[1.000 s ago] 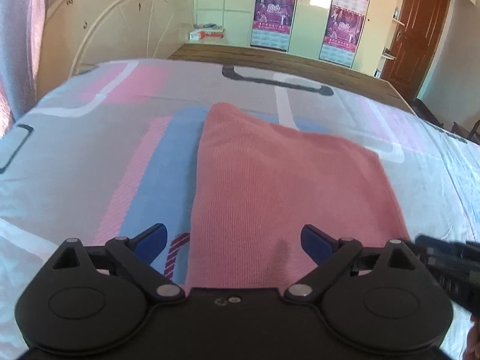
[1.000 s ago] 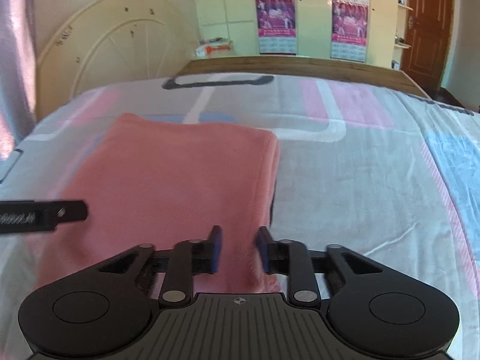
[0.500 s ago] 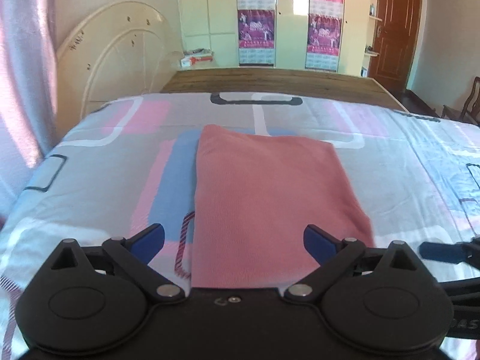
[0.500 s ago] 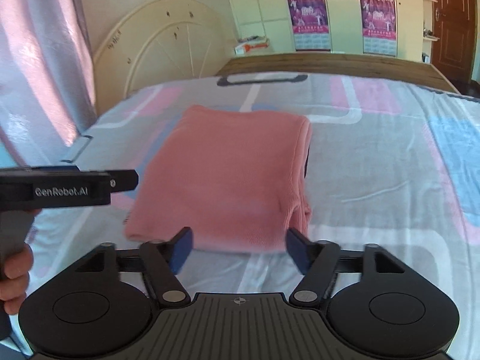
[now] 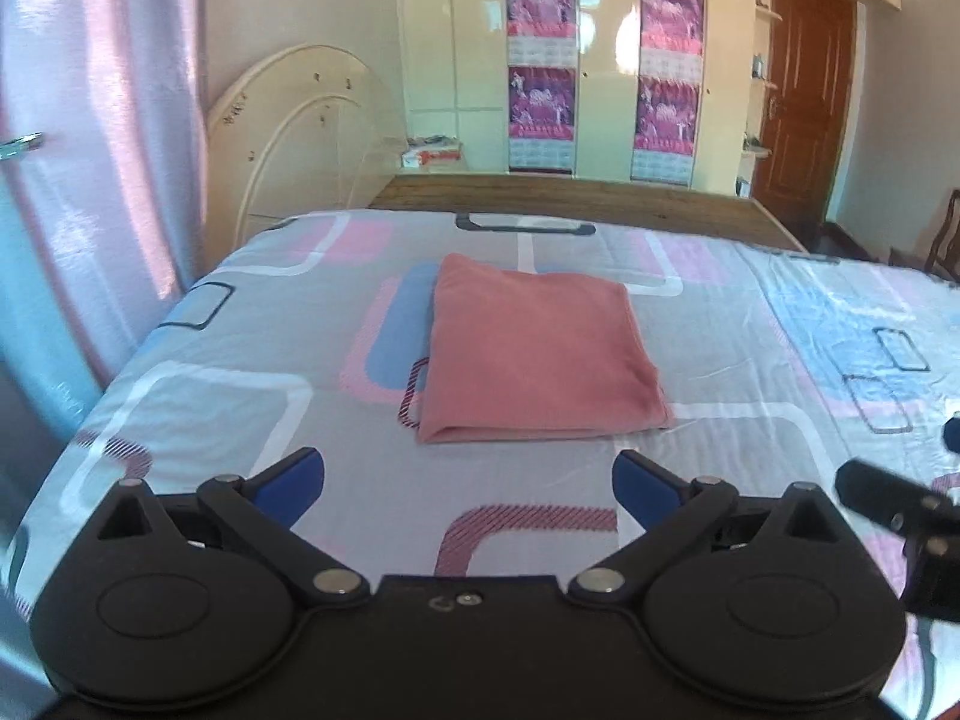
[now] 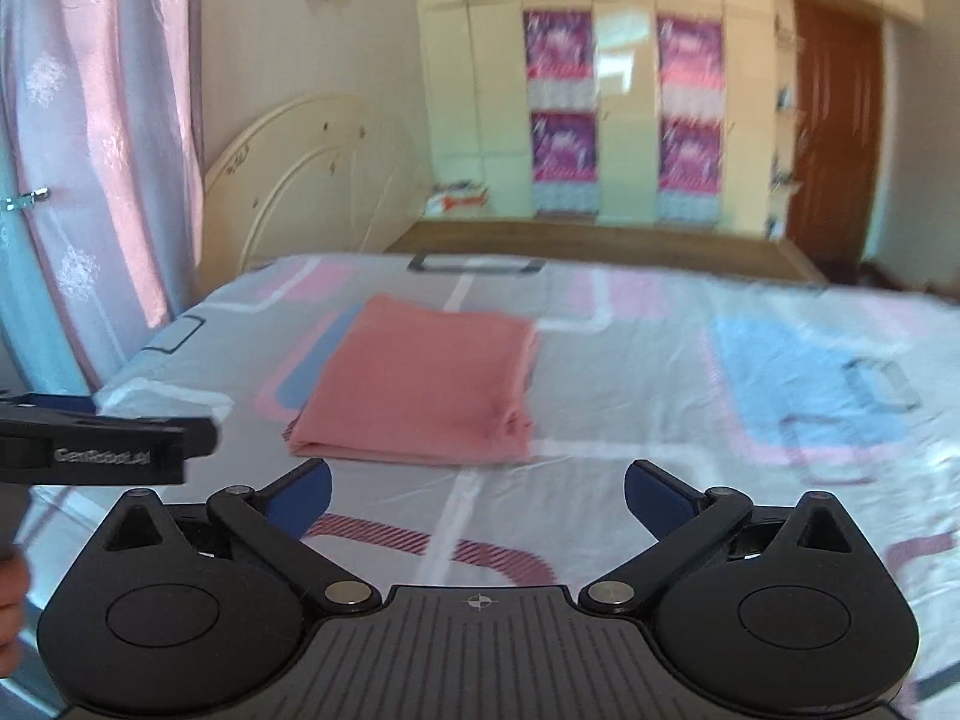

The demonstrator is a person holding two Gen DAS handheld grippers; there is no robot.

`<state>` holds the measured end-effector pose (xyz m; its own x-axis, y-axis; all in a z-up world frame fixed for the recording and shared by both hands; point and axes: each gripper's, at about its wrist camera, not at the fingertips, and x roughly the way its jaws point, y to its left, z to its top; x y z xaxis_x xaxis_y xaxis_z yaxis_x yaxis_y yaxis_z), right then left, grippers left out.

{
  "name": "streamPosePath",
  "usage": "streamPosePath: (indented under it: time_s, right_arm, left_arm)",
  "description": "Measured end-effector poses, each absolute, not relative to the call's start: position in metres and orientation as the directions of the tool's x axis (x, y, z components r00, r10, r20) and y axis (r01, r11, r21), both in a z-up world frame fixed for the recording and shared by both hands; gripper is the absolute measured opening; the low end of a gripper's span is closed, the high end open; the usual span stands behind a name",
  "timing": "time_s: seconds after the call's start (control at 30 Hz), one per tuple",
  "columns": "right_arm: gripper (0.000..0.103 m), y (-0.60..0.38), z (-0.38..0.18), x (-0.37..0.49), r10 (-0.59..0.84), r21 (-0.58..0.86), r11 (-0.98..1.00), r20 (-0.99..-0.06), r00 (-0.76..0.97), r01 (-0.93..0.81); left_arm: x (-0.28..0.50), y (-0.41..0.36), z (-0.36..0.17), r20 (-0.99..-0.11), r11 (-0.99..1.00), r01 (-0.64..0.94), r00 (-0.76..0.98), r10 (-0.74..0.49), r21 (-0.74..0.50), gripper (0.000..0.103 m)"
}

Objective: Fold small clothes

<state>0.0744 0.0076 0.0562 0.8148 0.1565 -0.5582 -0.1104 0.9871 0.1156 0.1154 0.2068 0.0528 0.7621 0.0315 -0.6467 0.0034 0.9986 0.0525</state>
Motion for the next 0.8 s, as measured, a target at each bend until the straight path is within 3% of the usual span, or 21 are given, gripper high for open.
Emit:
streamPosePath:
  time_s: [0.33, 0.8]
  right_arm:
    - [0.103, 0.019, 0.093, 0.000, 0.149, 0.101, 0.988, -0.438, 0.886, -0.116]
    - [0.103, 0.017, 0.092, -0.024, 0.165, 0.095, 0.986, -0.424, 0.891, -0.137]
  left_arm:
    - [0.046, 0.211, 0.080, -0.609, 0.998, -0.035, 0.791, 0.061, 0.054, 0.102]
    - [0.015, 0.205, 0.096, -0.573, 0.997, -0.048, 0.816, 0.075, 0.062, 0.102]
